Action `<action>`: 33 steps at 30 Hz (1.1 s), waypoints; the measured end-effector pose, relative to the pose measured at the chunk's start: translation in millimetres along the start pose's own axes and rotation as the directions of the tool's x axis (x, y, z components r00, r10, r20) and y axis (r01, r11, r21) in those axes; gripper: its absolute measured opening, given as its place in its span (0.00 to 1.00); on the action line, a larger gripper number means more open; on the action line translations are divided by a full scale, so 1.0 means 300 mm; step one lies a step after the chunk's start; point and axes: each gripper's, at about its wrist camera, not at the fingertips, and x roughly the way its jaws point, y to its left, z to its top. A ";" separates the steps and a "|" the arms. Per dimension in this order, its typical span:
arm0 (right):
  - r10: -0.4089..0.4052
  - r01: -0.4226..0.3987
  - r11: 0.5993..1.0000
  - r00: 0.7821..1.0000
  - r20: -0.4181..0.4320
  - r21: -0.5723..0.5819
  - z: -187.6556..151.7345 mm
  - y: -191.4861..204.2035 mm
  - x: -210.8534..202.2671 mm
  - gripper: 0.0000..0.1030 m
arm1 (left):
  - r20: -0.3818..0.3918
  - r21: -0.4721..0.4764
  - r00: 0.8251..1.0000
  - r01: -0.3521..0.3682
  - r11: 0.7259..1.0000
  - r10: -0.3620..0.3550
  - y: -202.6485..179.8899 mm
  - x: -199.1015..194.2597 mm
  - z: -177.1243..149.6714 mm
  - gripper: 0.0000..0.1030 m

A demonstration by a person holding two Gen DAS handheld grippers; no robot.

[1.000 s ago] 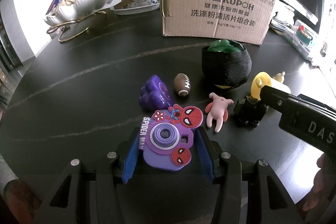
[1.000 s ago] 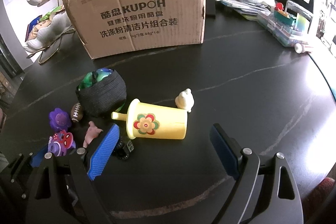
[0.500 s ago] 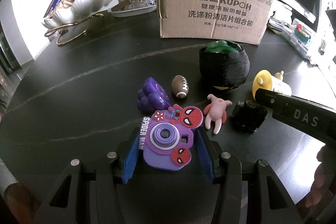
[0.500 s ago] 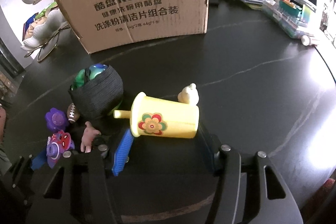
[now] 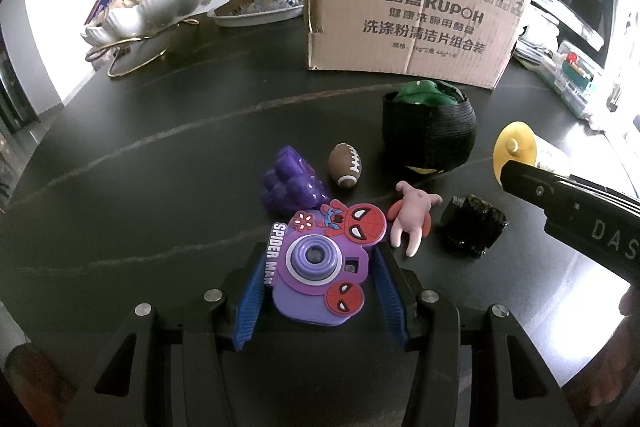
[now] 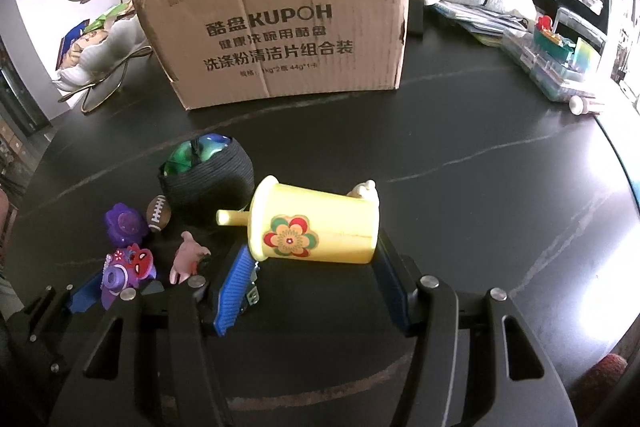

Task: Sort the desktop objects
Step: 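Lift the Spider-Man toy with the left tool and the cup with the right tool toward the box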

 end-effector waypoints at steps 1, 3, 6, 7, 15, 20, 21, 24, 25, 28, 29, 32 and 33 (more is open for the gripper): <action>-0.005 0.005 1.000 1.000 0.001 -0.004 -0.001 0.002 -0.002 0.54 | 0.002 -0.001 1.000 -0.001 1.000 0.001 0.001 -0.005 0.002 0.46; -0.010 0.010 1.000 1.000 0.003 -0.009 -0.002 0.004 -0.004 0.54 | 0.009 -0.002 1.000 -0.005 1.000 0.006 0.003 -0.016 0.006 0.46; -0.015 0.015 1.000 1.000 0.005 -0.014 -0.003 0.003 -0.015 0.54 | 0.020 -0.003 1.000 -0.012 1.000 0.012 0.006 -0.032 0.011 0.46; -0.017 0.017 1.000 1.000 0.006 -0.015 -0.003 0.002 -0.018 0.54 | 0.023 -0.003 1.000 -0.014 1.000 0.014 0.006 -0.037 0.013 0.46; -0.012 0.012 1.000 1.000 0.016 -0.013 -0.006 0.004 -0.049 0.54 | 0.044 -0.016 0.999 -0.029 0.999 0.029 0.019 -0.068 0.029 0.46; -0.006 0.006 1.000 1.000 0.026 -0.013 -0.005 0.010 -0.073 0.54 | 0.060 -0.025 0.998 -0.026 0.999 0.028 0.023 -0.091 0.042 0.46; -0.006 0.006 1.000 1.000 0.028 -0.014 -0.005 0.011 -0.077 0.54 | 0.064 -0.029 0.998 -0.023 0.999 0.025 0.023 -0.097 0.044 0.46; 0.000 0.000 1.000 0.999 0.037 -0.013 -0.004 0.013 -0.097 0.54 | 0.075 -0.030 0.997 -0.021 0.999 0.023 0.019 -0.117 0.054 0.46; 0.002 -0.002 1.000 0.999 0.041 -0.013 -0.004 0.013 -0.104 0.54 | 0.078 -0.029 0.997 -0.021 0.999 0.023 0.018 -0.123 0.058 0.46; 0.004 -0.004 1.000 0.999 0.051 -0.014 -0.001 0.014 -0.125 0.54 | 0.087 -0.026 0.996 -0.022 0.999 0.024 0.014 -0.142 0.069 0.46; 0.006 -0.006 1.000 0.998 0.055 -0.012 0.000 0.012 -0.132 0.54 | 0.091 -0.025 0.996 -0.022 0.999 0.024 0.013 -0.149 0.073 0.46; 0.010 -0.009 1.000 0.998 0.063 -0.009 0.004 0.009 -0.149 0.54 | 0.100 -0.023 0.995 -0.022 1.000 0.024 0.008 -0.168 0.084 0.46; 0.012 -0.011 1.000 0.998 0.065 -0.010 0.004 0.009 -0.154 0.54 | 0.103 -0.022 0.994 -0.022 1.000 0.024 0.007 -0.174 0.088 0.46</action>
